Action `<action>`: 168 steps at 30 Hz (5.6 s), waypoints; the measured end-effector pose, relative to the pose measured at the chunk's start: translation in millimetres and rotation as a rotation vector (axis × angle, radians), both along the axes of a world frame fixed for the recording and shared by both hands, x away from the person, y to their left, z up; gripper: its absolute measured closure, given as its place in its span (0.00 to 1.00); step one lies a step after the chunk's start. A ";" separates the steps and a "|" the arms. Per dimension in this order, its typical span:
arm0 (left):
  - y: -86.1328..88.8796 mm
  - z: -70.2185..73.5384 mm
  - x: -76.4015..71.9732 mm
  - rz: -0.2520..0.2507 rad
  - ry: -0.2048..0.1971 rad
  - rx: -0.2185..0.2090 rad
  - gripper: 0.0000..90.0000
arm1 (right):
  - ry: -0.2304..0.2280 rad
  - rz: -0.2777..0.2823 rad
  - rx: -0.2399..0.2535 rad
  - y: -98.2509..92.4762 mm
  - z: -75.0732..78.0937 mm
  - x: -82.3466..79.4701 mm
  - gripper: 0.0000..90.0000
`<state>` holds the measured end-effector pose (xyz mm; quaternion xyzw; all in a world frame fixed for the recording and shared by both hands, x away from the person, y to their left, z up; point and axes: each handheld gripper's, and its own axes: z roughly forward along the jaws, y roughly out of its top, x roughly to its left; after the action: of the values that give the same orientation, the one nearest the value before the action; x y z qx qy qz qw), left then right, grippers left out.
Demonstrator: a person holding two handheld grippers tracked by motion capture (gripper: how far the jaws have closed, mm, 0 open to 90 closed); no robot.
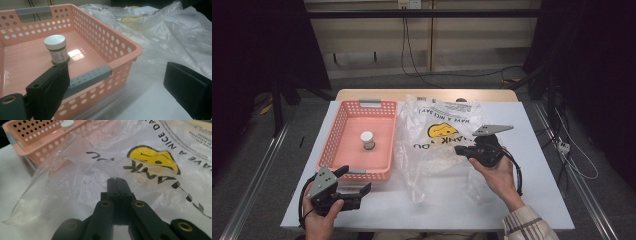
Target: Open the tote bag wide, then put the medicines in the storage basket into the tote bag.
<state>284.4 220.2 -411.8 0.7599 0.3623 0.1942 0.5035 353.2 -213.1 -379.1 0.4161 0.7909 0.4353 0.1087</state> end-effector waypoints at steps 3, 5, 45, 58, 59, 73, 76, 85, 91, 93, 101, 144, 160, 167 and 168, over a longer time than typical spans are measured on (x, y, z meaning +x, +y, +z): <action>-0.2 0.7 0.6 -0.004 0.002 0.000 0.07 | -0.024 -0.004 0.024 -1.6 9.1 2.8 1.00; 0.0 2.6 2.1 -0.017 0.009 -0.004 0.07 | -0.047 -0.005 0.043 -0.9 16.3 7.5 1.00; -5.8 41.5 117.7 -0.058 0.193 0.150 0.09 | -0.100 0.016 0.115 4.8 24.8 19.8 1.00; -15.4 39.5 152.6 -0.072 0.218 0.235 0.13 | -0.092 0.028 0.109 6.8 22.1 19.1 1.00; -16.8 38.1 156.3 -0.070 0.234 0.242 0.15 | -0.093 0.031 0.108 7.1 21.8 19.7 1.00; -27.5 13.2 188.3 -0.039 0.310 0.350 0.31 | -0.078 0.032 0.105 8.3 17.9 21.5 1.00; -27.5 8.9 192.7 -0.039 0.335 0.336 0.32 | -0.074 0.036 0.099 9.1 17.2 22.1 1.00; -28.1 -1.7 197.2 -0.047 0.372 0.399 0.51 | -0.074 0.039 0.099 9.8 17.4 21.6 1.00; -29.0 -4.2 197.6 -0.037 0.373 0.419 0.56 | -0.069 0.039 0.096 11.4 15.8 21.5 1.00; -28.0 -4.3 198.0 -0.039 0.378 0.408 0.56 | -0.071 0.043 0.092 11.6 15.4 21.4 1.00; -21.7 3.8 195.1 -0.010 0.368 0.327 0.56 | -0.079 0.037 0.101 9.1 16.9 20.9 1.00; -79.2 89.4 101.2 -0.265 0.061 0.048 0.56 | -0.094 0.044 0.109 7.5 18.5 20.5 1.00; -127.3 93.3 71.4 -0.405 0.034 0.030 0.56 | -0.098 0.039 0.111 7.5 19.6 20.8 1.00; -154.5 88.1 59.1 -0.439 0.023 0.041 0.56 | -0.098 0.040 0.107 9.3 20.8 19.4 1.00; -159.8 84.8 57.0 -0.451 0.033 0.052 0.56 | -0.098 0.040 0.106 9.6 20.8 19.2 1.00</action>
<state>341.4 60.4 -327.0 0.8375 0.1863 0.0736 0.5084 372.4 -203.5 -358.3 0.3837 0.7686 0.4984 0.1163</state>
